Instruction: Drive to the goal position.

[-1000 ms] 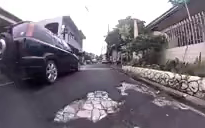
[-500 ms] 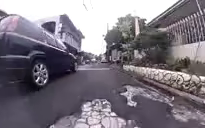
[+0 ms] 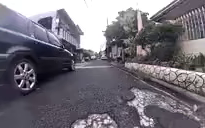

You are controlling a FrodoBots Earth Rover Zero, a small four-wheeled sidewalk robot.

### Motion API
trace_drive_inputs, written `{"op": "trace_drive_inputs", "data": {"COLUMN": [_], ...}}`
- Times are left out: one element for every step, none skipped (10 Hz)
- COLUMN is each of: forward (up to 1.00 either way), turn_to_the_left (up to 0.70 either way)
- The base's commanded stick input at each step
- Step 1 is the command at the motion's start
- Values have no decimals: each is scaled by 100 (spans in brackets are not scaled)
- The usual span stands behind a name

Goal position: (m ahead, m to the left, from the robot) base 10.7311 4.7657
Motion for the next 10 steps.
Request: {"op": "trace_drive_inputs", "data": {"forward": [100, 100, 100, 100, 100, 100, 100, 100, 100, 100], "turn_to_the_left": [0, 0, 0, 0, 0, 0, 0, 0, 0, 0]}}
